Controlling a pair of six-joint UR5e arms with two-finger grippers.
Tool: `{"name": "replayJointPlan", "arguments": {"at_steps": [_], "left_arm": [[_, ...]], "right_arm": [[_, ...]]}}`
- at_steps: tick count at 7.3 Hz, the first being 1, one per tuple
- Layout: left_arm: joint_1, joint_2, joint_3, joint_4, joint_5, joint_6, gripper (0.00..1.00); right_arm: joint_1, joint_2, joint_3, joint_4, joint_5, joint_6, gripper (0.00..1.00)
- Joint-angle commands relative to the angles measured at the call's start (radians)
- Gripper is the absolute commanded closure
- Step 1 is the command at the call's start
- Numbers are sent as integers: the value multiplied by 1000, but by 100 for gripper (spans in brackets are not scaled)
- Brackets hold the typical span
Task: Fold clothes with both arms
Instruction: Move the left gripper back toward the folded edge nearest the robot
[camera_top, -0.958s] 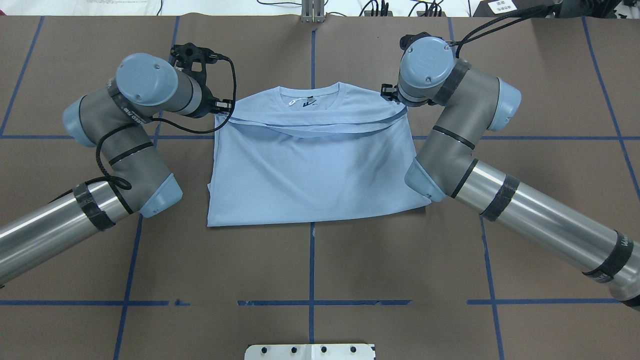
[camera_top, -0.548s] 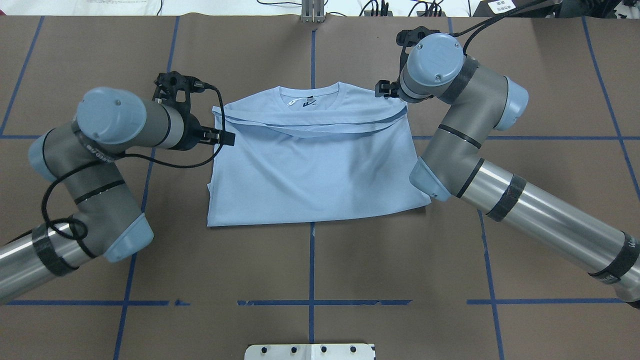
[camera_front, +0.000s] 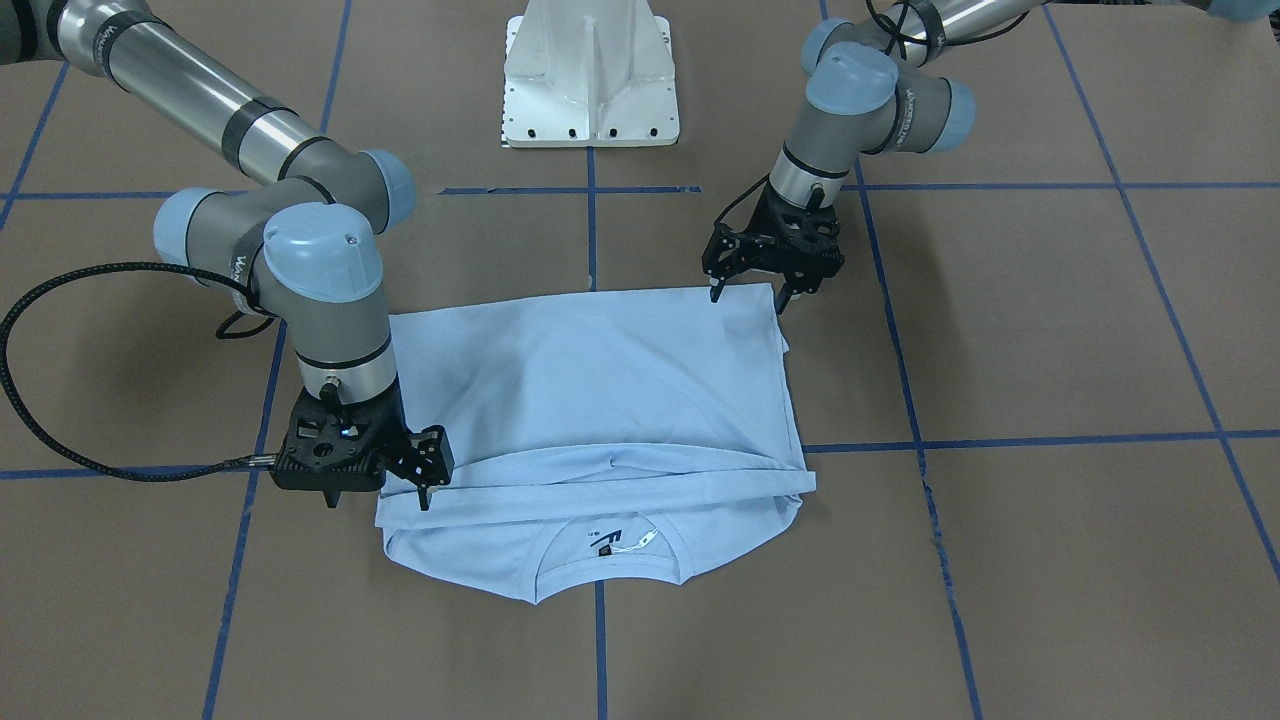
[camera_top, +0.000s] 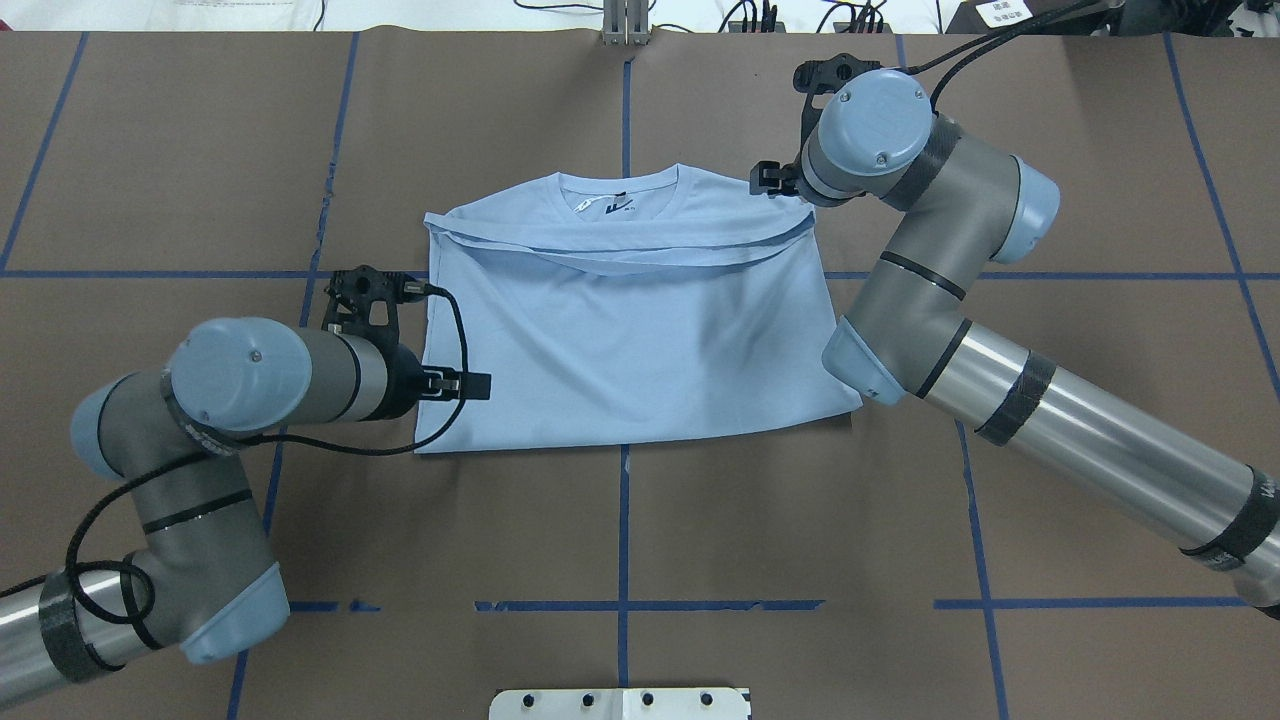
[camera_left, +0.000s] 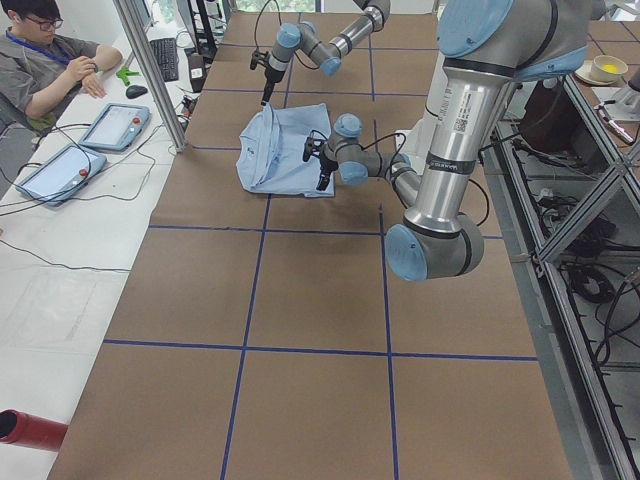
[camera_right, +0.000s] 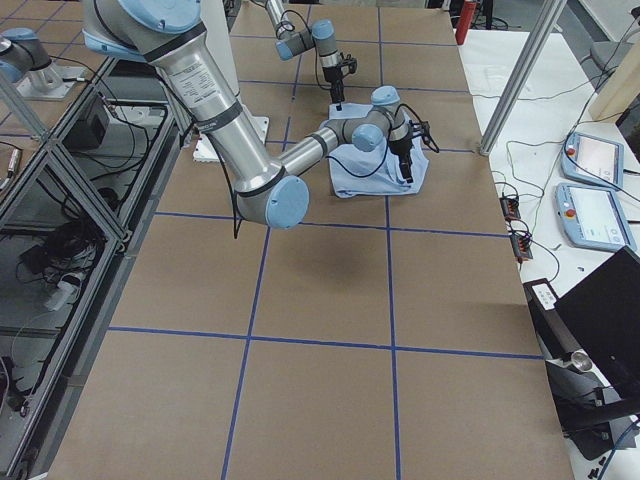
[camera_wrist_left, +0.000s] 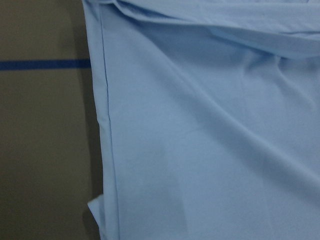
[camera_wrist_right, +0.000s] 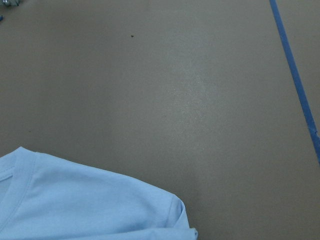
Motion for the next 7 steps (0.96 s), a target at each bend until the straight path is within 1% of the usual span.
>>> {"name": "replayJointPlan", "arguments": {"at_steps": [1,3,4,5,6,7], "left_arm": [[22,22,7,1,15,-18,13],[24,39,6,1,13,-18,15],[24,36,1,1,13,-20,22],[26,35,0,-1,13,-22,48],[27,35,-2,-1,13,-22,78],[32,35,-5,-1,13,-22,100]], "right_arm": [[0,1,1,1,0,0,0],[0,1,1,1,0,0,0],[0,1,1,1,0,0,0],[0,1,1,1,0,0,0],[0,1,1,1,0,-1,0],[0,-1,-1,1,0,-1,0]]}}
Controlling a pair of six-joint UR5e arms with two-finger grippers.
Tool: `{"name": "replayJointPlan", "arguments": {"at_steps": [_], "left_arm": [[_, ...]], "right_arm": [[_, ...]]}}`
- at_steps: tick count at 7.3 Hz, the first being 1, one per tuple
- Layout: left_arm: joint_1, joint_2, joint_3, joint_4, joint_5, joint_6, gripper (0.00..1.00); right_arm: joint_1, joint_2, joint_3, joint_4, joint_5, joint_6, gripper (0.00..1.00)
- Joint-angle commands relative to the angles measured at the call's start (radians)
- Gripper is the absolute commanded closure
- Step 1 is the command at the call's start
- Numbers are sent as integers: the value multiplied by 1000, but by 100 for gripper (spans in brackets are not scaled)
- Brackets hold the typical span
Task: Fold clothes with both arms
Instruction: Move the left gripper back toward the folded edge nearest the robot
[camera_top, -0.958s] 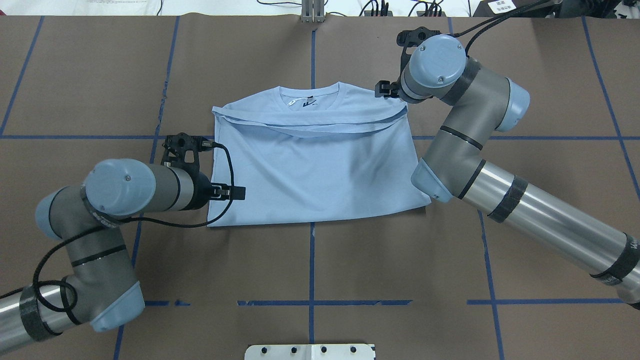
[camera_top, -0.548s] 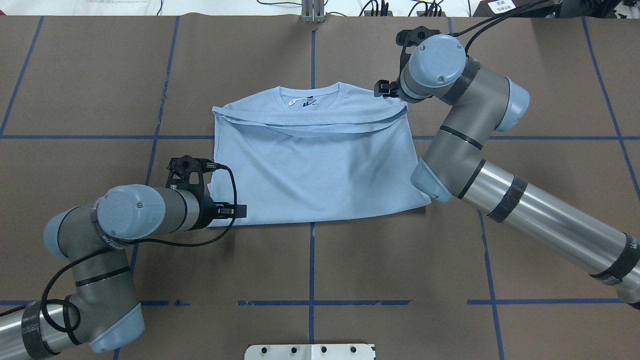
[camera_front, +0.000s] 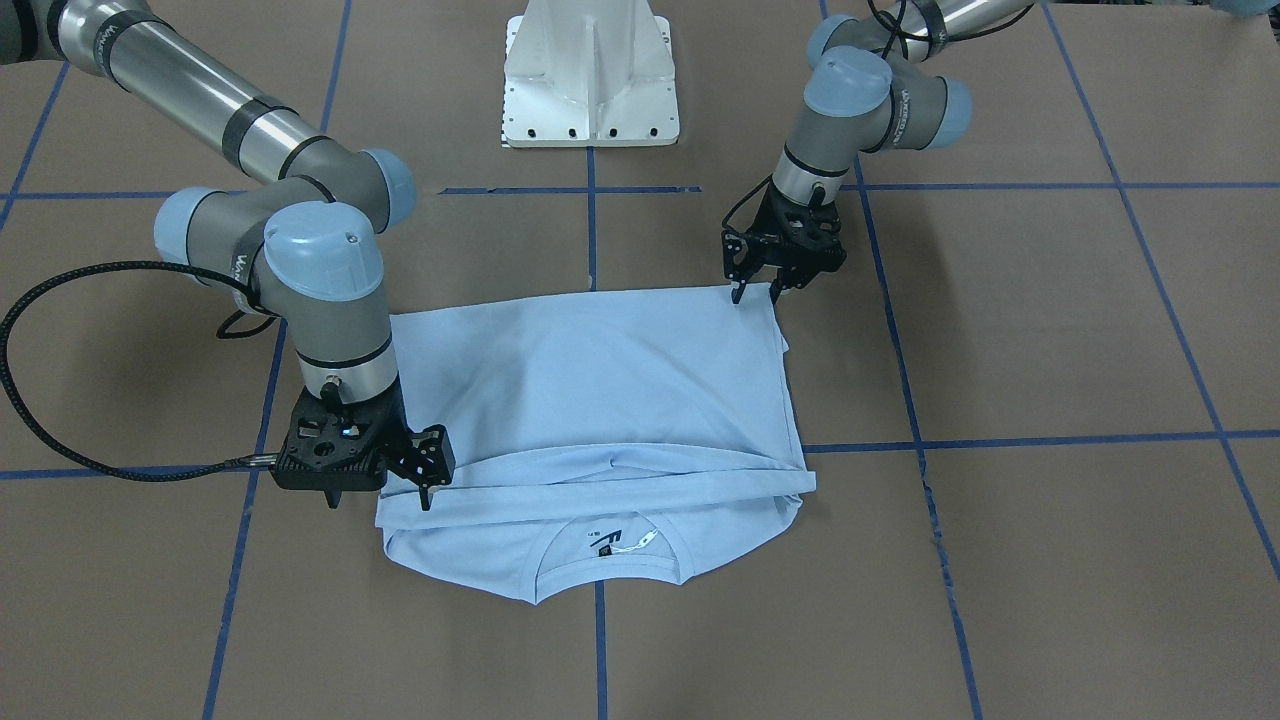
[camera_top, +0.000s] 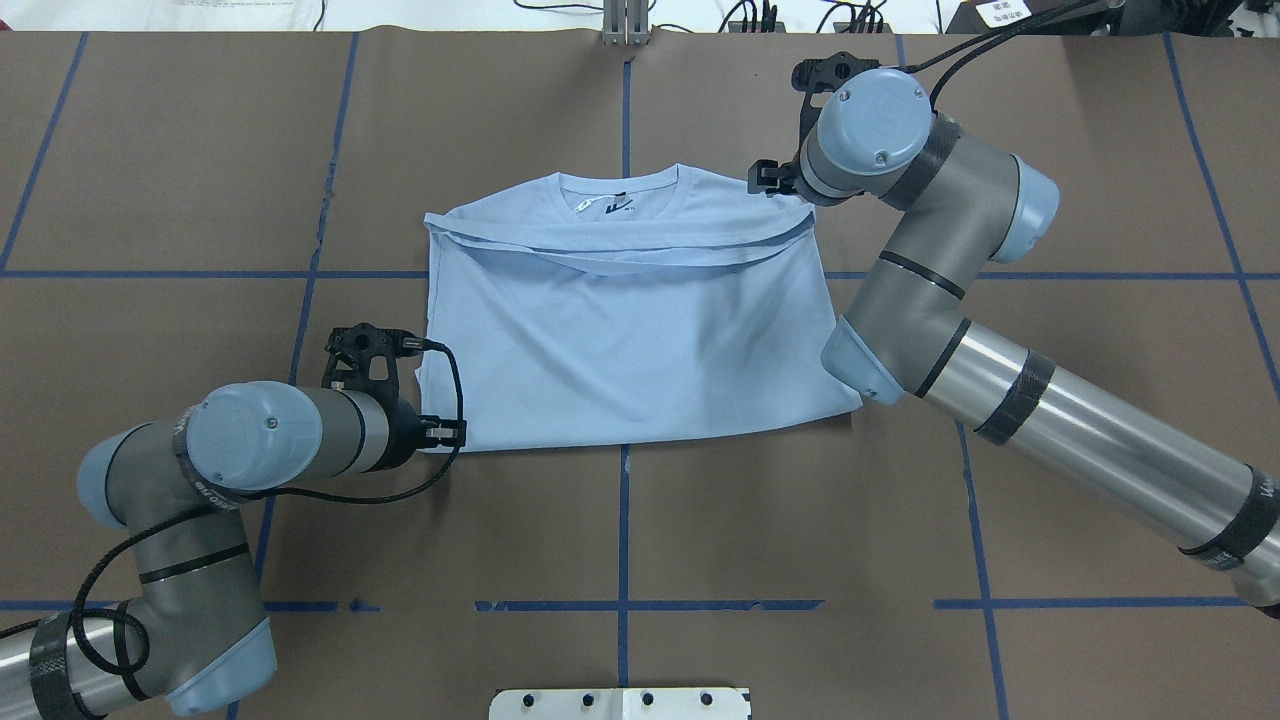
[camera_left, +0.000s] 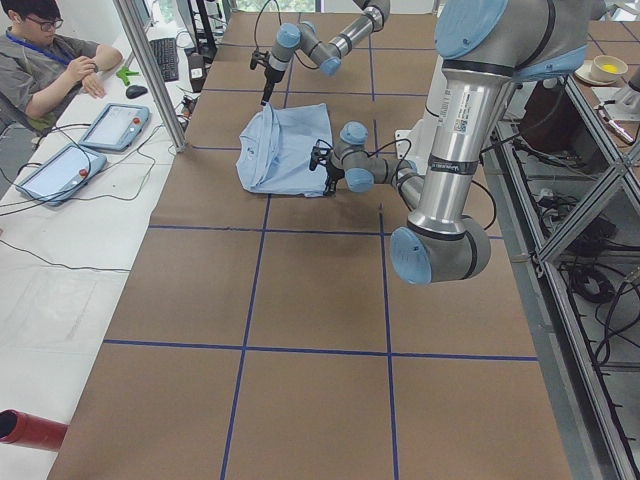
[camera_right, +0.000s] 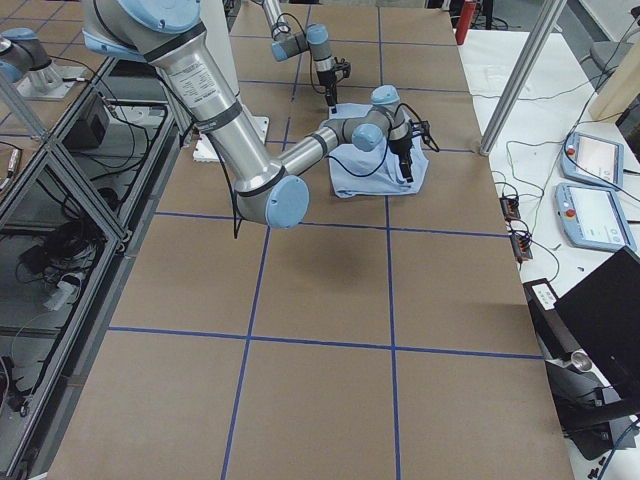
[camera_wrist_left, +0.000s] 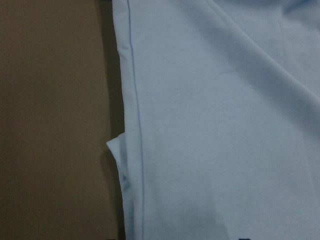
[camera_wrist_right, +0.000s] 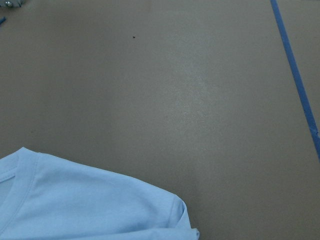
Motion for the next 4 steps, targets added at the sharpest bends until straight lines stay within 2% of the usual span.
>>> {"name": "replayJointPlan", "arguments": {"at_steps": [1,2,4], "left_arm": [[6,1,-8,1,2,1,100],[3,4,-34,1,2,1,100],[-23,76,-112,11,-9,68,100]], "right_arm": [[0,-1,-1,0,-2,1,0],[0,-1,-1,0,-2,1,0],[-2,-1,-1,0,-2,1,0]]}}
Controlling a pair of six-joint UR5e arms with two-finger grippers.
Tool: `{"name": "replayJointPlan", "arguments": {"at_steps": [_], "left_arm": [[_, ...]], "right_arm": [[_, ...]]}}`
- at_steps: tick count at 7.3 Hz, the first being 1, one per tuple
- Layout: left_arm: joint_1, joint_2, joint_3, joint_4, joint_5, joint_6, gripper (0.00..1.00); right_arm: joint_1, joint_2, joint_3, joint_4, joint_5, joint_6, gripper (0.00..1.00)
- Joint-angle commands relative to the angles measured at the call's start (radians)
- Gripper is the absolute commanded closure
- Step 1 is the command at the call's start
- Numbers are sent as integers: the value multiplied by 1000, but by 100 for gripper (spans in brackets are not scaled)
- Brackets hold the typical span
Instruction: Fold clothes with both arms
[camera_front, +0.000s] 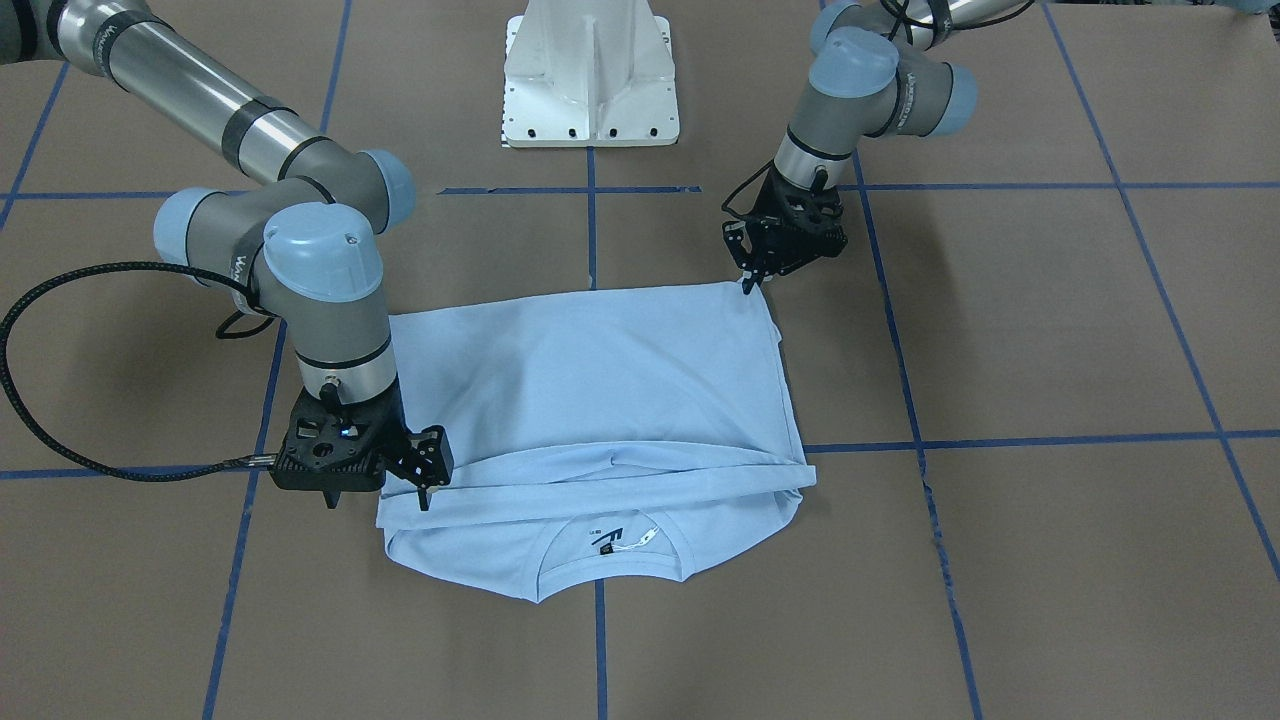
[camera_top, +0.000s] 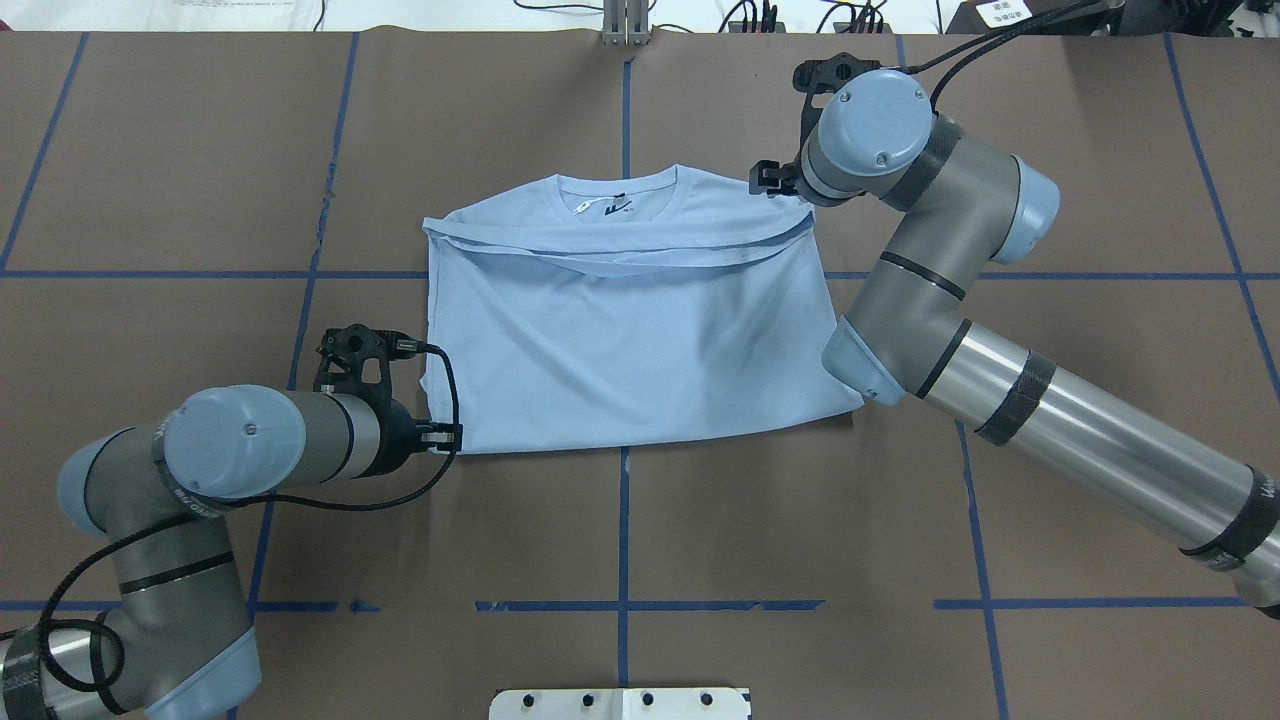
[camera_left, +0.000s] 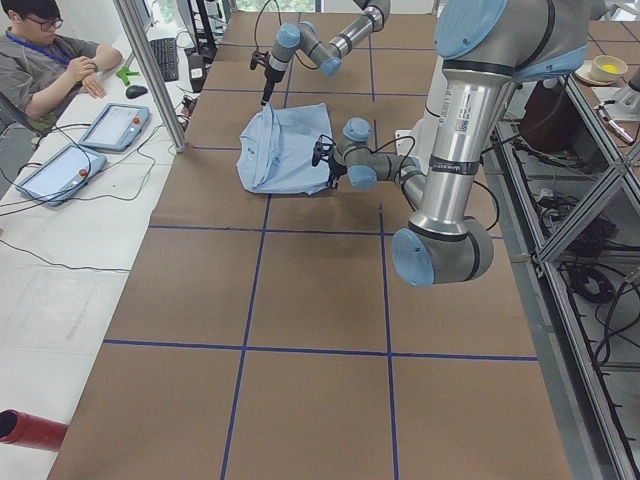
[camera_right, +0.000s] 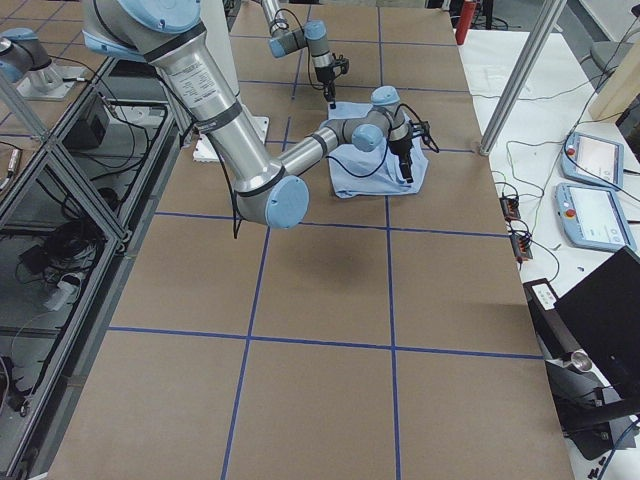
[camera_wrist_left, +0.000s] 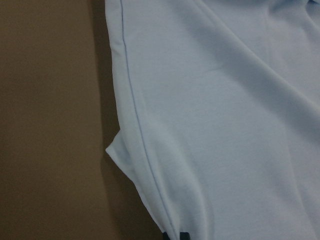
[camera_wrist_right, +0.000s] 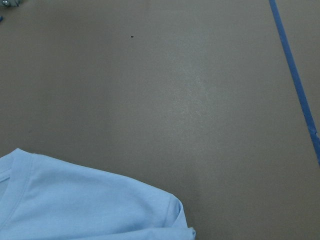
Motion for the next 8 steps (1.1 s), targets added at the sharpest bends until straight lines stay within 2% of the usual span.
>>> {"name": "replayJointPlan", "arguments": {"at_steps": [1,3,4,7,8], "left_arm": [[-79,40,-22,5,-2,148,100],[-243,24,95,4,-5,324,100],[-332,-32,179,-2,-5,410,100],[-484,-404,682,-39,-5,546,100],[-494,-498,872,-146,1,566,100]], "right_arm": [[1,0,2,0,0,0,0],[1,0,2,0,0,2,0],[1,0,3,0,0,2,0],[-1,3,11,0,0,3,0],[-1,0,32,0,1,3,0]]}}
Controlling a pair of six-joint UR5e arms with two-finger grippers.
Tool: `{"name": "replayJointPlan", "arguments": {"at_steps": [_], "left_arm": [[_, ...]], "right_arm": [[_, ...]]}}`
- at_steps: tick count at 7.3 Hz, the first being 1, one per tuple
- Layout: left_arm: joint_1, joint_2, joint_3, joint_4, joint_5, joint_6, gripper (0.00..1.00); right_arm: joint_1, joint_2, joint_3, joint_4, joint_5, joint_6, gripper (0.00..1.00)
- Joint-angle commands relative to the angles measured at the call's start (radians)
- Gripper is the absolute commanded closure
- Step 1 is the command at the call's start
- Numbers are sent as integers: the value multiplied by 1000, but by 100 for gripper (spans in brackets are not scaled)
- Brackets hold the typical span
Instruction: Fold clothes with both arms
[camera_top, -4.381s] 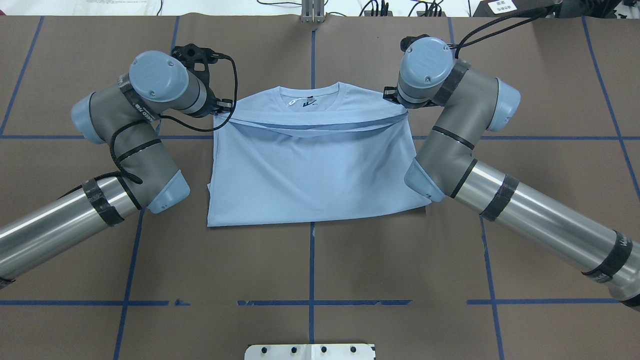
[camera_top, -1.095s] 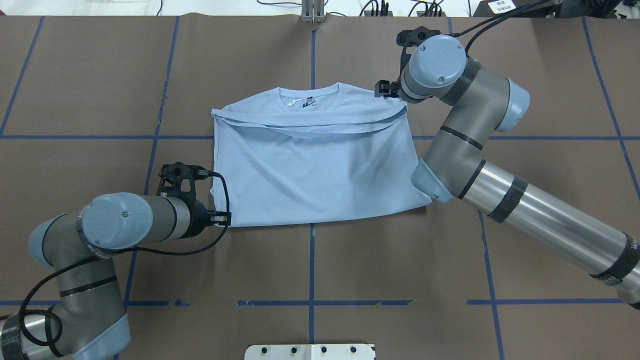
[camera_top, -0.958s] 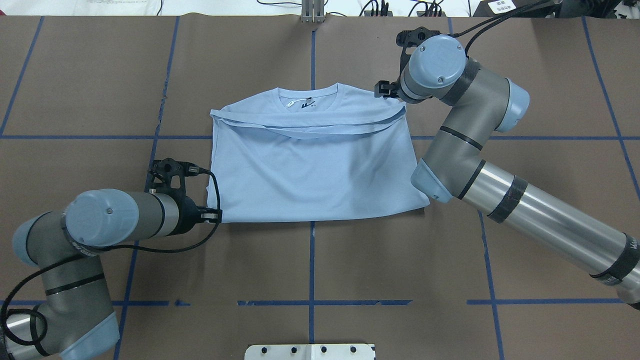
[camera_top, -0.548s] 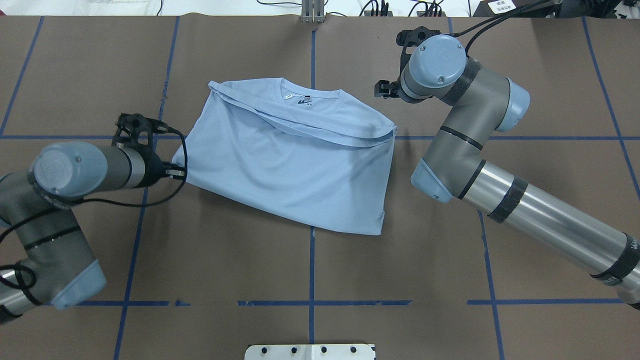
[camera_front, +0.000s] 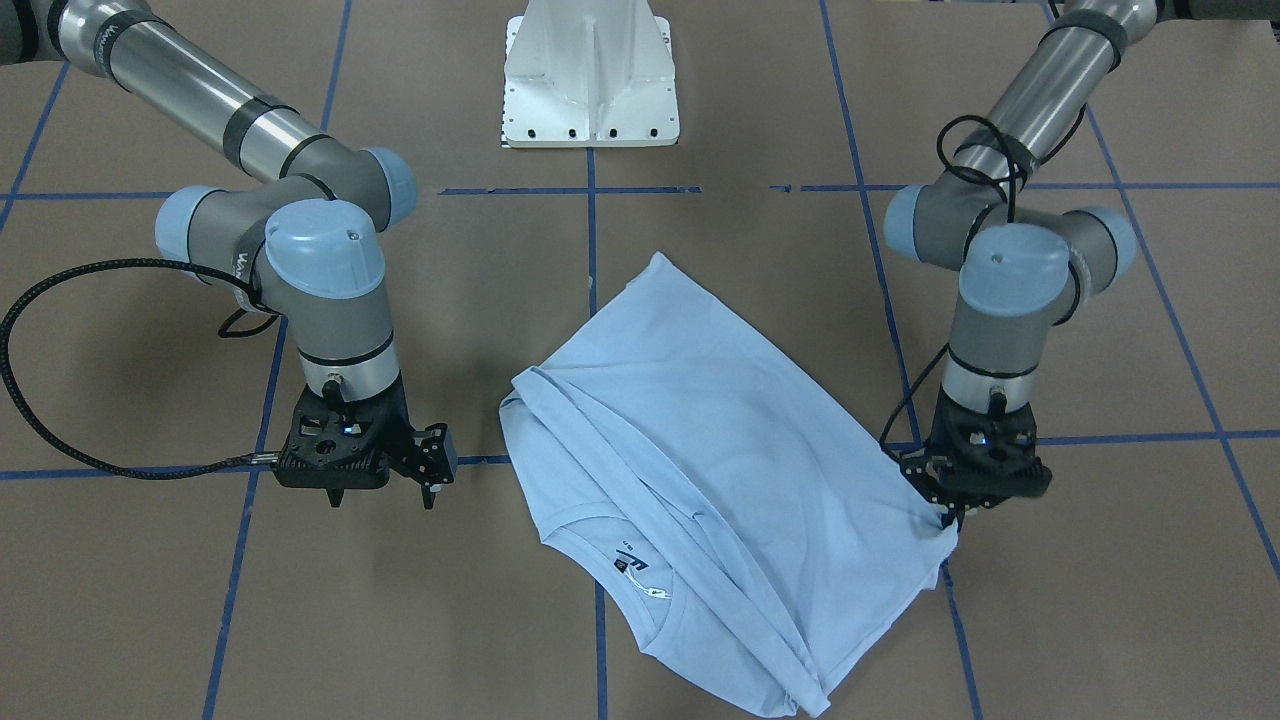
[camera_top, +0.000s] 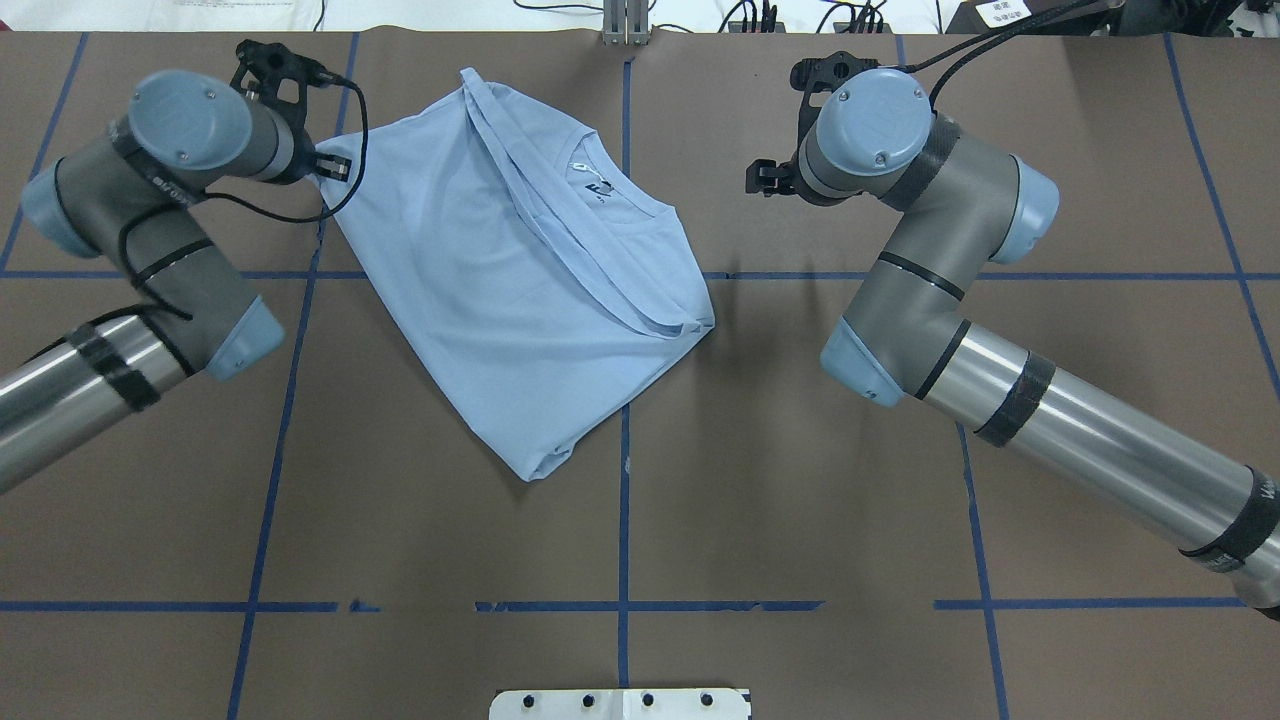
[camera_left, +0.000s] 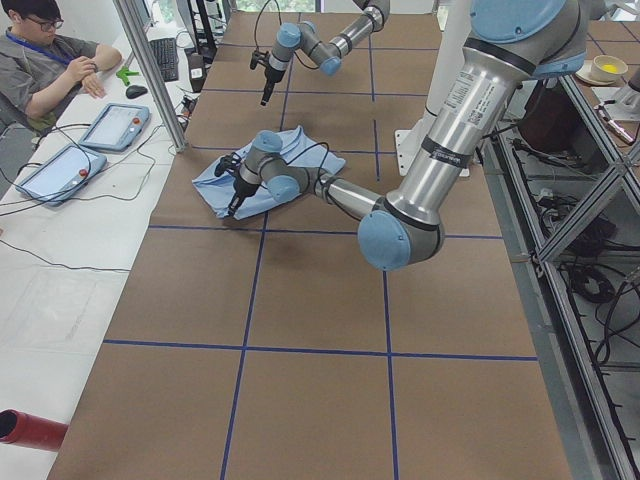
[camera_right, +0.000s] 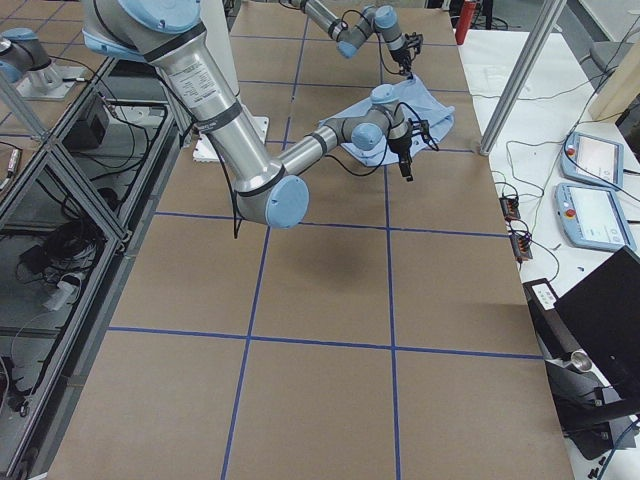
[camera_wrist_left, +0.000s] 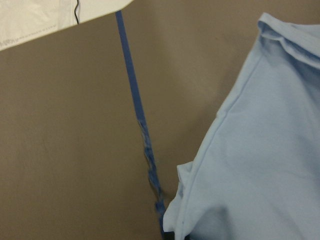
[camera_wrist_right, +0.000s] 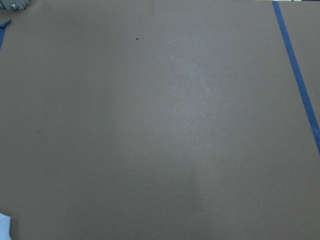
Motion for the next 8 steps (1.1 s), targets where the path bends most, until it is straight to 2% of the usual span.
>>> {"name": "replayJointPlan", "arguments": {"at_steps": [1,2,3,4,5,6,8], "left_arm": [[-34,-162,306,-151,7,47,100],[-49,-159,304,-167,2,73,62],[-54,-141,283,-219,-7,72,1],[-54,-98,220,-230,-42,70,0],[-54,-65,162,-232,-69,64,0],[-54,-61,145,-232,-70,58,0],[-54,-61,145,-233,-70,58,0]], "right_arm": [[-2,-2,29,-2,1,0,0],[-12,3,37,-2,1,9,0],[-43,15,37,-2,-2,90,1],[-73,53,29,-5,-7,218,10],[-115,73,24,-9,-11,355,23],[-155,75,24,-14,-22,411,29],[-218,83,-12,-23,-70,497,30]]}}
